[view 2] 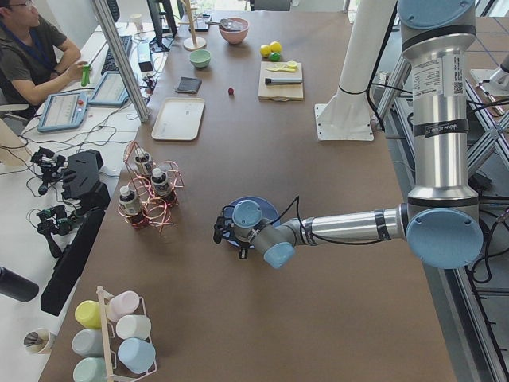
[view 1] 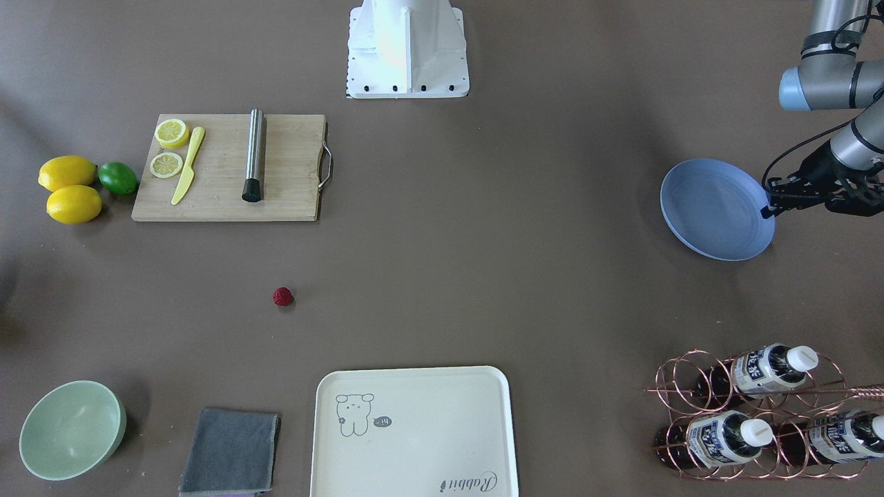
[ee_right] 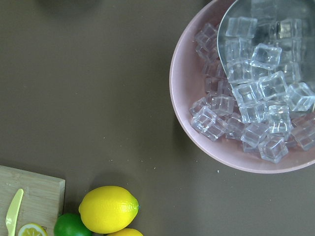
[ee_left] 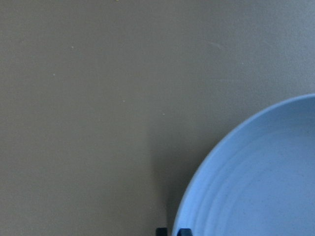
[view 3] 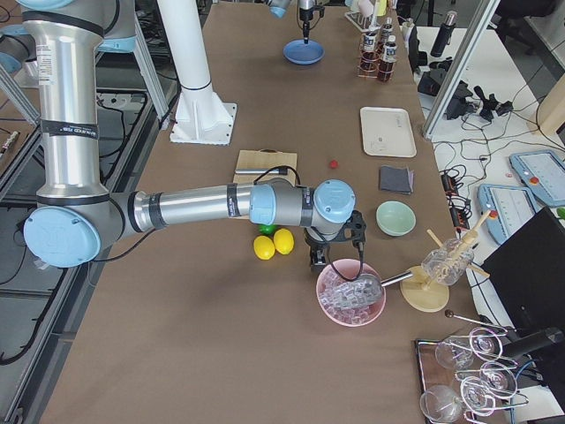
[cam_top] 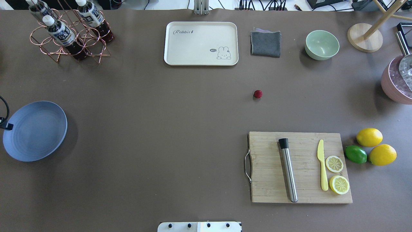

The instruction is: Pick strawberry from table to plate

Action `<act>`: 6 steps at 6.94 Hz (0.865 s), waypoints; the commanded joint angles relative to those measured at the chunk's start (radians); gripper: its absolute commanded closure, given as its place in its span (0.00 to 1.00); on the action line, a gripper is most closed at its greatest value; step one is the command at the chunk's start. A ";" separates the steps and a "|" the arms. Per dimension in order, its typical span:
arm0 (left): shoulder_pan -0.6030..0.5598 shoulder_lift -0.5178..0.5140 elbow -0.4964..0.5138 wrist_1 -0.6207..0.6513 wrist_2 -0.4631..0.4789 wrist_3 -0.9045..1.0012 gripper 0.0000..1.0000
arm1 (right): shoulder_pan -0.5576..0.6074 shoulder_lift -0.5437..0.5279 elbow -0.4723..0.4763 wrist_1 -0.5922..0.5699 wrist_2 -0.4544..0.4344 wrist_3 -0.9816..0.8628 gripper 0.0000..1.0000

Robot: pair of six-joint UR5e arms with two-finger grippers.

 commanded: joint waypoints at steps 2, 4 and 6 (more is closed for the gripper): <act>-0.002 -0.007 -0.081 -0.015 -0.087 -0.174 1.00 | -0.061 0.001 0.109 0.005 0.001 0.138 0.00; 0.000 -0.050 -0.140 -0.011 -0.081 -0.302 1.00 | -0.209 0.051 0.117 0.065 -0.045 0.282 0.00; 0.075 -0.129 -0.205 0.017 -0.074 -0.495 1.00 | -0.390 0.125 0.114 0.313 -0.169 0.725 0.00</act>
